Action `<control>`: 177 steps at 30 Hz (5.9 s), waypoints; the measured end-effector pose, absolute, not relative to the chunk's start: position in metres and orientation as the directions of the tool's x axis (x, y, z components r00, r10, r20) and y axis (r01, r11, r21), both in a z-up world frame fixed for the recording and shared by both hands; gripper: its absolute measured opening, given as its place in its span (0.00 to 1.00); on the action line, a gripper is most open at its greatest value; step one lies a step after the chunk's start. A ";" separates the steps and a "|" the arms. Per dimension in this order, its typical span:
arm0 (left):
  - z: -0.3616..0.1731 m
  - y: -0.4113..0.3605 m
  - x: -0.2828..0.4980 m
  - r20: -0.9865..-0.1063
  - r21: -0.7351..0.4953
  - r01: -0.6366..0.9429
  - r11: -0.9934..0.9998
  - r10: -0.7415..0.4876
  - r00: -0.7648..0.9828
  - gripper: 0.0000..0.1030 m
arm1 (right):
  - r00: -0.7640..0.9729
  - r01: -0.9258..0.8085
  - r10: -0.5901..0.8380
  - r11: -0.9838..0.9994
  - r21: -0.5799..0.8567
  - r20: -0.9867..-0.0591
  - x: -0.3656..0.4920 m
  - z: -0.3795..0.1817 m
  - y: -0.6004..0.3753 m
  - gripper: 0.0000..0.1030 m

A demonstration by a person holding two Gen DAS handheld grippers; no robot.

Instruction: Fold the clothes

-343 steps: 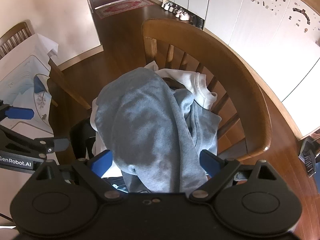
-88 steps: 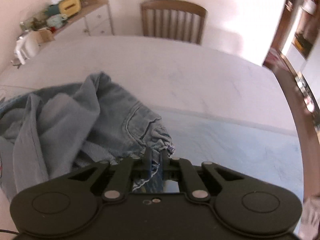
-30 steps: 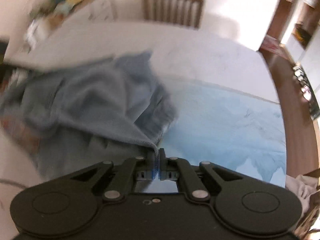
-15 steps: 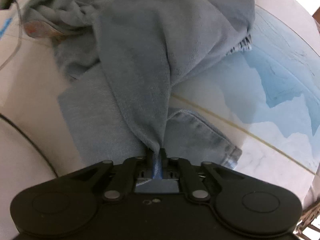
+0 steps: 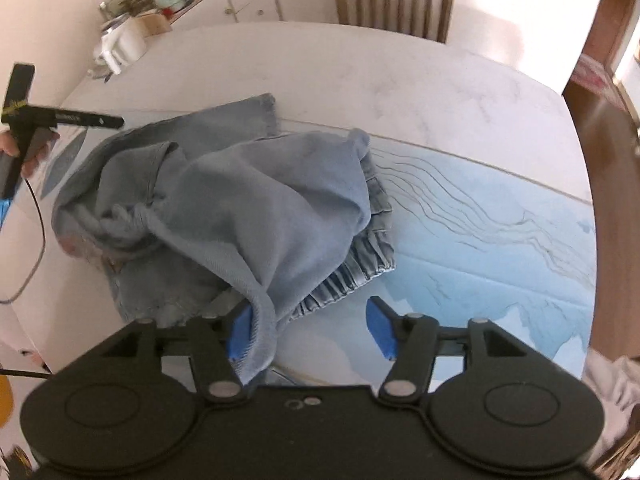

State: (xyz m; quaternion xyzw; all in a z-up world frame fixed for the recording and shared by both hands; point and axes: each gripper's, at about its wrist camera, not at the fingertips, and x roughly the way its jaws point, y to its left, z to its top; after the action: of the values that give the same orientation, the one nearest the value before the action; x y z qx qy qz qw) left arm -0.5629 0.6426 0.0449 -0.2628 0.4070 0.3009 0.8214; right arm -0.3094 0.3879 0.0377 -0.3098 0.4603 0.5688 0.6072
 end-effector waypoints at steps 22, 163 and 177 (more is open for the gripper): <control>0.073 0.537 -0.518 -0.700 -0.072 -0.311 0.948 0.174 0.693 0.71 | -0.094 -0.993 0.610 -0.117 0.028 -0.787 -0.388 0.086 0.506 1.00; 0.097 0.600 -0.697 -0.644 -0.058 -0.985 0.163 0.748 0.161 0.09 | 0.213 -0.745 0.440 0.651 0.147 -0.872 -0.212 -0.022 0.336 1.00; 0.097 0.592 -0.677 -0.604 -0.125 -0.943 0.309 0.731 0.319 0.10 | 0.127 -0.863 0.404 0.495 0.100 -0.906 -0.180 0.002 0.339 1.00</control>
State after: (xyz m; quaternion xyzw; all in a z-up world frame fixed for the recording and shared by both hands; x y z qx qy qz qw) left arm -0.6772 0.5923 0.0965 -0.2363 0.2247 0.5384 0.7770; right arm -0.1801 0.3391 0.0020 -0.2348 0.4892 0.4442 0.7129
